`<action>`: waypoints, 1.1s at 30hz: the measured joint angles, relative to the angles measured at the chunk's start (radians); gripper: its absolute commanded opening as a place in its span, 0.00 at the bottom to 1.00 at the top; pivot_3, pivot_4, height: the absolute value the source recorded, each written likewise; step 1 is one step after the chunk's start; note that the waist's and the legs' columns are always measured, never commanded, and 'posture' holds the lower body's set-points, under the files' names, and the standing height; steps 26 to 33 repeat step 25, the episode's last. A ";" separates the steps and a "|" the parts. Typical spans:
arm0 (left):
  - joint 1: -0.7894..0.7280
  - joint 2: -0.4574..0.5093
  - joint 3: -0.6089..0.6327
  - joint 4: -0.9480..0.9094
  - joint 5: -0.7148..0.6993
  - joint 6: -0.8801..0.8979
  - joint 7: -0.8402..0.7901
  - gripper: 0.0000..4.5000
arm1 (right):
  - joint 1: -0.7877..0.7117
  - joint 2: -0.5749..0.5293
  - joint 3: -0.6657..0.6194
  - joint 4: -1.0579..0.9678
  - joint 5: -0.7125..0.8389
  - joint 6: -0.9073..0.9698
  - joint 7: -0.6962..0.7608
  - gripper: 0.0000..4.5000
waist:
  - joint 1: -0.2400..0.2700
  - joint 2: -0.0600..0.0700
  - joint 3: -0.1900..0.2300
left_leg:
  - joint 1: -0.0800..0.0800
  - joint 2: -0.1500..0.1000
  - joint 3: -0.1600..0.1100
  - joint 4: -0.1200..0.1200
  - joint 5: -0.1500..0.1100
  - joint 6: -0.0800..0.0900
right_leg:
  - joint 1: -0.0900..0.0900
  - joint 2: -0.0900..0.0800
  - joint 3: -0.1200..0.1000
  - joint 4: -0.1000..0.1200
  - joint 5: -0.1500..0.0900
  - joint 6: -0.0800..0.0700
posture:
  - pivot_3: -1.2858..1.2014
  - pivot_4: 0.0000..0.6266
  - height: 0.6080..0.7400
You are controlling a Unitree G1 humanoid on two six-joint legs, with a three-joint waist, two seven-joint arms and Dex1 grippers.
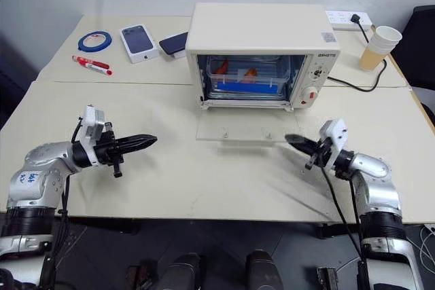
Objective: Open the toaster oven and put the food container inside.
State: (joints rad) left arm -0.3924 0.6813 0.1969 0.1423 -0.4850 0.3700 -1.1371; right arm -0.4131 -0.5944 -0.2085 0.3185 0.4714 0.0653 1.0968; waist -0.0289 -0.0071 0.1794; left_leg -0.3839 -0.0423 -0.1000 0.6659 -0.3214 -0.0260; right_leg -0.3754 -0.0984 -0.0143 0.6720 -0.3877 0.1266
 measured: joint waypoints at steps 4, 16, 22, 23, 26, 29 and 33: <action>0.021 0.000 0.041 -0.029 0.001 -0.029 0.059 0.00 | -0.012 0.000 -0.057 -0.152 0.103 0.099 -0.058 0.01 | 0.001 0.000 0.000 | 0.000 0.000 0.000 0.000 0.000 0.000 | 0.000 -0.001 0.000 -0.004 0.000 0.000 | 0.52 0.24 1.00; 0.126 0.003 0.049 -0.098 0.047 -0.099 0.121 0.00 | 0.157 -0.133 -0.081 -0.347 0.120 0.194 -0.016 0.32 | 0.019 0.000 0.000 | -0.003 -0.001 -0.001 -0.002 -0.001 0.001 | 0.000 -0.001 0.000 -0.004 0.000 0.000 | 0.52 0.24 1.00; 0.265 0.012 0.036 -0.093 0.130 -0.246 0.120 0.00 | 0.543 -0.089 -0.075 -0.509 0.055 0.039 0.038 0.65 | 0.021 0.001 0.000 | 0.000 -0.001 0.004 -0.001 0.000 0.002 | 0.001 0.000 0.003 -0.008 0.002 0.001 | 0.52 0.24 1.00; 0.281 0.009 0.036 -0.094 0.131 -0.259 0.120 0.00 | 0.556 -0.084 -0.078 -0.509 0.045 0.015 0.033 0.72 | 0.020 0.001 0.000 | 0.002 0.000 0.004 -0.001 0.001 0.002 | 0.003 0.000 0.004 -0.009 0.003 0.000 | 0.52 0.24 1.00; 0.299 0.001 0.036 -0.095 0.131 -0.273 0.123 0.00 | 0.559 -0.078 -0.084 -0.509 0.037 -0.021 0.020 0.82 | 0.022 0.000 0.000 | 0.006 0.001 0.004 -0.002 0.001 0.002 | 0.006 0.000 0.005 -0.010 0.004 0.000 | 0.52 0.24 1.00; 0.299 0.001 0.036 -0.095 0.131 -0.273 0.123 0.00 | 0.559 -0.078 -0.084 -0.509 0.037 -0.021 0.020 0.82 | 0.022 0.000 0.000 | 0.006 0.001 0.004 -0.002 0.001 0.002 | 0.006 0.000 0.005 -0.010 0.004 0.000 | 0.52 0.24 1.00; 0.299 0.001 0.036 -0.095 0.131 -0.273 0.123 0.00 | 0.559 -0.078 -0.084 -0.509 0.037 -0.021 0.020 0.82 | 0.022 0.000 0.000 | 0.006 0.001 0.004 -0.002 0.001 0.002 | 0.006 0.000 0.005 -0.010 0.004 0.000 | 0.52 0.24 1.00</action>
